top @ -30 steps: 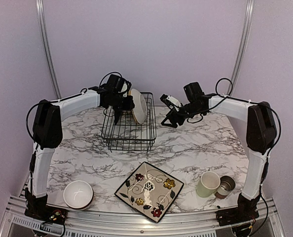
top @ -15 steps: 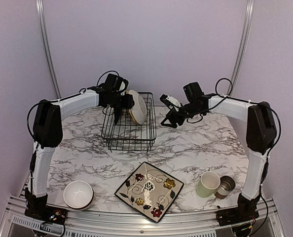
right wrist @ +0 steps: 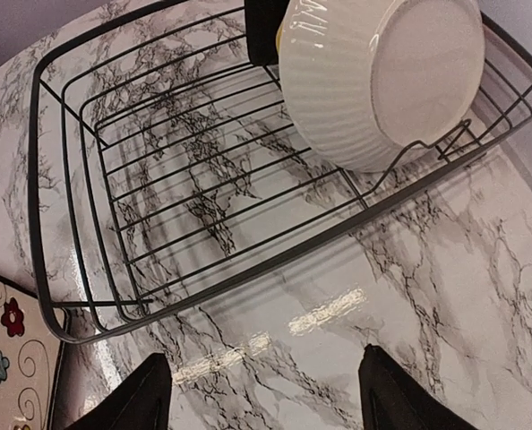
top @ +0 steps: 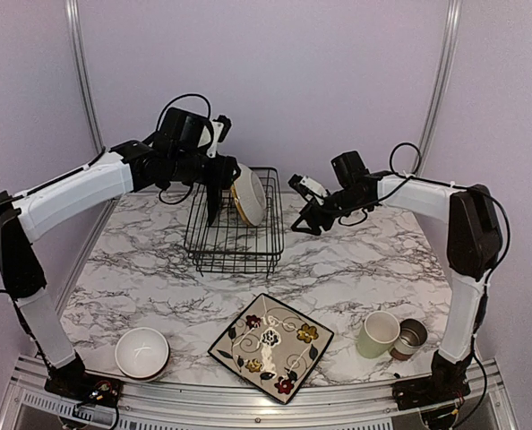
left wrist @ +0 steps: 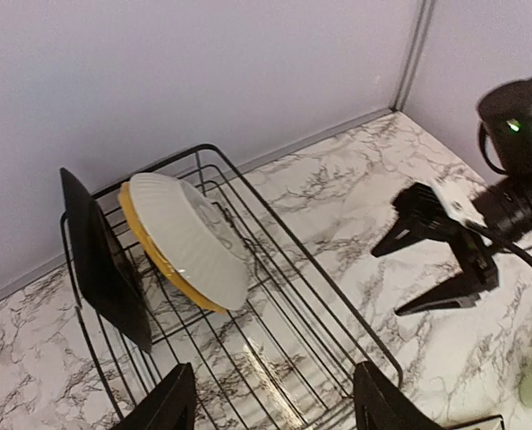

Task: Load the mixed dishes into the dish rack
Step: Grab the plate from the corner of the board.

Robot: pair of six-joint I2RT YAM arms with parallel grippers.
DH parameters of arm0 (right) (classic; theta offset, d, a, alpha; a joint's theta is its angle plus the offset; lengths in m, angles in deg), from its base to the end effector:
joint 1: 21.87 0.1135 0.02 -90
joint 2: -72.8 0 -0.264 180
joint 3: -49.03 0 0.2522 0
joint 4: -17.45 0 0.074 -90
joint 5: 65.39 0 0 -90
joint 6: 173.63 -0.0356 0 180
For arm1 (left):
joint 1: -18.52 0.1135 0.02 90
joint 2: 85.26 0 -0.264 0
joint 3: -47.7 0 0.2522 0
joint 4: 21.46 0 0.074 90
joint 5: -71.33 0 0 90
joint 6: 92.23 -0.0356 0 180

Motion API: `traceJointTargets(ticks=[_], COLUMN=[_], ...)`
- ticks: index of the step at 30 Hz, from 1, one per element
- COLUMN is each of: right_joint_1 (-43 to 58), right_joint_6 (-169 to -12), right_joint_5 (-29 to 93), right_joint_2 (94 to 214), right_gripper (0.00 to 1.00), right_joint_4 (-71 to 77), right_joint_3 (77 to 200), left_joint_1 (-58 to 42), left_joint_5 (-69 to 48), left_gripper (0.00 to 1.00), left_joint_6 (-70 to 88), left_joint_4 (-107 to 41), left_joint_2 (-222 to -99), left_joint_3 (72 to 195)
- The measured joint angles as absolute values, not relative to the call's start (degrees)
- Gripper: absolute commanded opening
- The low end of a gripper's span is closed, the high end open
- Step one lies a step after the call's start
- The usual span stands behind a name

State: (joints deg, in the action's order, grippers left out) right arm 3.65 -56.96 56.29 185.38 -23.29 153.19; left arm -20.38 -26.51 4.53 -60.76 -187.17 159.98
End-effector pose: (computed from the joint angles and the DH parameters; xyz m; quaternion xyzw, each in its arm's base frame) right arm 0.3882 0.2060 0.2414 -0.4821 0.7678 0.2524 0.3382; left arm 0.3285 -0.2588 0.3644 0.2045 0.8353 -0.1424 0.4900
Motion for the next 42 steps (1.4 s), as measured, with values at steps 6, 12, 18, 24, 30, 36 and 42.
traceJointTargets(ticks=[6, 12, 18, 24, 30, 36, 42], right_joint_1=[3.67, 5.97, 11.83, 12.24, 12.15, 11.87, 10.78], right_joint_6=[-51.47, -41.40, -36.76, -36.65, -37.11, -37.75, -38.29], right_joint_5=[58.93, 60.94, 59.55, 59.39, 58.56, 58.63, 59.20], right_joint_2=[180.83, 172.92, 171.54, 171.21, 170.01, 168.99, 169.01], right_gripper=[0.69, 0.69, 0.70, 0.70, 0.70, 0.70, 0.70], right_joint_4=[-24.53, -28.56, -29.10, -28.56, -27.29, -26.83, -26.98], right_joint_3=[146.26, 136.11, 128.62, 126.30, 126.28, 126.28, 126.28], left_joint_1=[-34.69, -47.00, -56.79, -64.59, -68.66, -69.16, -69.47], left_joint_5=[-20.04, -16.15, -17.22, -22.09, -28.45, -34.29, -37.66], left_gripper=[0.59, 0.59, 0.61, 0.60, 0.57, 0.53, 0.50], left_joint_6=[-3.62, -8.95, -12.97, -17.32, -20.86, -24.51, -28.23], left_joint_4=[-61.30, -65.02, -68.23, -69.94, -70.26, -70.11, -69.72], left_joint_2=[-178.69, -177.22, -177.22, -177.86, -182.95, -185.29, -188.66], left_joint_3=[146.82, 132.61, 128.04, 126.82, 126.82, 126.19, 126.01])
